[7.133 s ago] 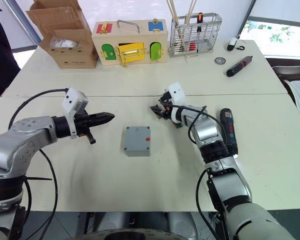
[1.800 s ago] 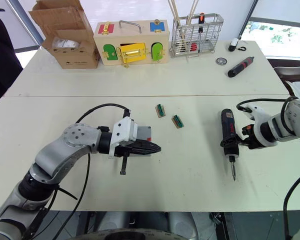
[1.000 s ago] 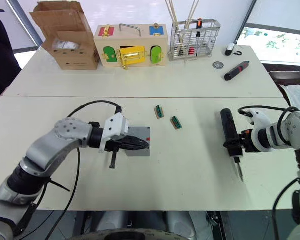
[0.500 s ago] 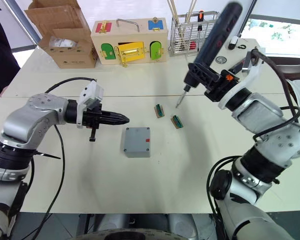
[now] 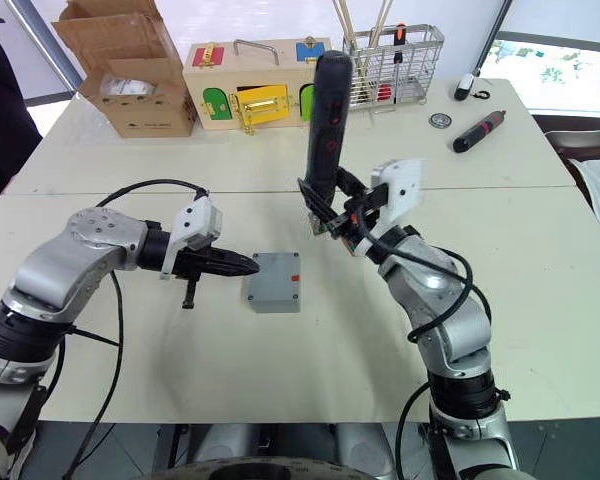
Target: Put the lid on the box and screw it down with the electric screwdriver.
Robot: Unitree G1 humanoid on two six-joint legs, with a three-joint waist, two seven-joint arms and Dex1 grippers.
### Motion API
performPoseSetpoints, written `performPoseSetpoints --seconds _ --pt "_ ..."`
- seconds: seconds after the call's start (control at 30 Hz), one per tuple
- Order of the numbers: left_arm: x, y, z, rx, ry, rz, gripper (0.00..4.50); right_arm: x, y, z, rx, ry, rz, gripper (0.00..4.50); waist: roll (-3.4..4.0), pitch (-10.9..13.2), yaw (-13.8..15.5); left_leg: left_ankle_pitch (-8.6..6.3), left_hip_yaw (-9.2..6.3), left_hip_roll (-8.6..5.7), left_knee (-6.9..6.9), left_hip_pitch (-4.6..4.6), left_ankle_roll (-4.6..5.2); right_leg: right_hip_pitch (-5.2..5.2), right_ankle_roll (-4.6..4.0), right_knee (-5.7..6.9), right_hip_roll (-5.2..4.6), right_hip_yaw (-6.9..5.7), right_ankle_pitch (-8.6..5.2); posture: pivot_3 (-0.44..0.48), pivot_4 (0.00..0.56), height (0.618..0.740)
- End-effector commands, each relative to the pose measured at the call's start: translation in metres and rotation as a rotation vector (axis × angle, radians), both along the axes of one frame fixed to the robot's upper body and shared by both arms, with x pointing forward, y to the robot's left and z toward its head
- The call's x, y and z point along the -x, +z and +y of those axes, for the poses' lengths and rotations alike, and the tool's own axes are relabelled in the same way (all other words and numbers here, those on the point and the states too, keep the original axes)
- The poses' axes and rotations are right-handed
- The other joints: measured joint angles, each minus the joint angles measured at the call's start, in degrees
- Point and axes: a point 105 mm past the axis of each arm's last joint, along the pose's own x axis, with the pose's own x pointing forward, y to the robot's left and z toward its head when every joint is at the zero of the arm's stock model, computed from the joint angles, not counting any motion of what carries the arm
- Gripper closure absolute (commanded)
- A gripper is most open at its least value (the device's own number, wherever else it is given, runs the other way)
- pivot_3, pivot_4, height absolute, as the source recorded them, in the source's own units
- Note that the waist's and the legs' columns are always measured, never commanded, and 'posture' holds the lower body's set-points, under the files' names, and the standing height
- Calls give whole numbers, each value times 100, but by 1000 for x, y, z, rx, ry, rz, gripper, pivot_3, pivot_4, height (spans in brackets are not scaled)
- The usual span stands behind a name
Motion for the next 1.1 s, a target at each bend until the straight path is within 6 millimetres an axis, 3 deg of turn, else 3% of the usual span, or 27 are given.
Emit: performPoseSetpoints --seconds 0.03,0.3,1.1 --pt "-3 0 -8 -17 -7 -70 4500 17 22 10 -29 61 -122 2721 0 0 12 0 -1 0 0 0 0 1 0 0 0 0 0 0 150 740" --pt "-1 -16 -9 -77 -51 -69 4500 24 13 13 -25 86 -75 2721 0 0 12 0 -2 0 1 1 0 2 0 0 0 -1 0 0 150 740" --pt "1 -22 -18 -57 -68 -64 4500 24 0 16 -16 89 -13 2721 0 0 12 -13 -4 -1 3 7 23 9 0 0 -1 -2 0 0 150 740"
